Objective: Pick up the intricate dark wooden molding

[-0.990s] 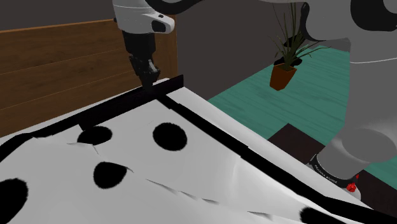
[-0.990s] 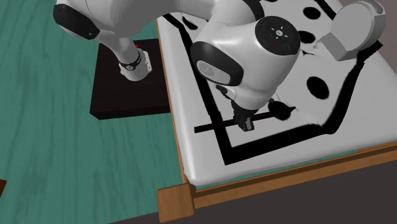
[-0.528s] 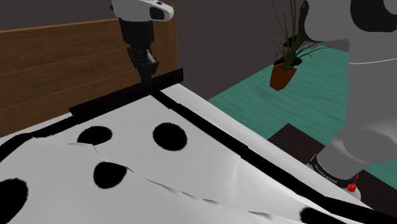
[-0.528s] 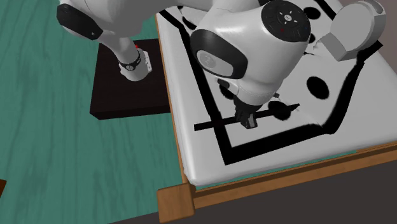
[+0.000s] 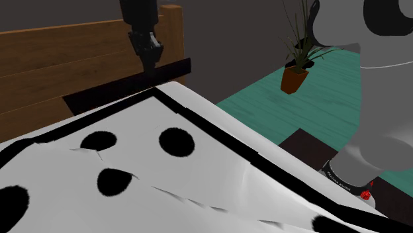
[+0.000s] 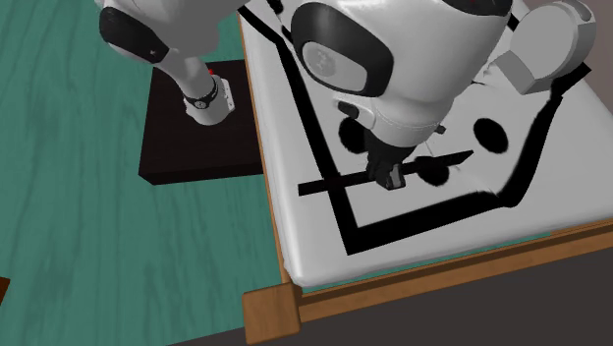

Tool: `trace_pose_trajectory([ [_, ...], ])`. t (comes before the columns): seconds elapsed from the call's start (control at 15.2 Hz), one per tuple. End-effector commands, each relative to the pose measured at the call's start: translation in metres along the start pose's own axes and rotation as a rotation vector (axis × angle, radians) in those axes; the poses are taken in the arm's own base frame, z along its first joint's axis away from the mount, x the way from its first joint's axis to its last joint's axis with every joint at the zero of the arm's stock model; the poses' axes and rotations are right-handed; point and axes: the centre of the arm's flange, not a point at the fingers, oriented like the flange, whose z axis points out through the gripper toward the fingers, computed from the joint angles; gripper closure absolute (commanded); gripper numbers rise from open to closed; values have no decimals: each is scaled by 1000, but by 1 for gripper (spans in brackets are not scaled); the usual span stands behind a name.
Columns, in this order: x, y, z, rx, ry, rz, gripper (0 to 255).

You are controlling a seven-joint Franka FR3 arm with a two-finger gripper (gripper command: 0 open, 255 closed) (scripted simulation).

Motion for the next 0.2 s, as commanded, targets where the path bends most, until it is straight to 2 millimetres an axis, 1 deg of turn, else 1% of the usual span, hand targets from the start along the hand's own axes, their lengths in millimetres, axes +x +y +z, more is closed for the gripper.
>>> trace_pose_trajectory([
  [0.0, -1, 0, -10, -1, 0, 0, 255],
  [0.13, -1, 0, -11, -1, 0, 0, 255],
])
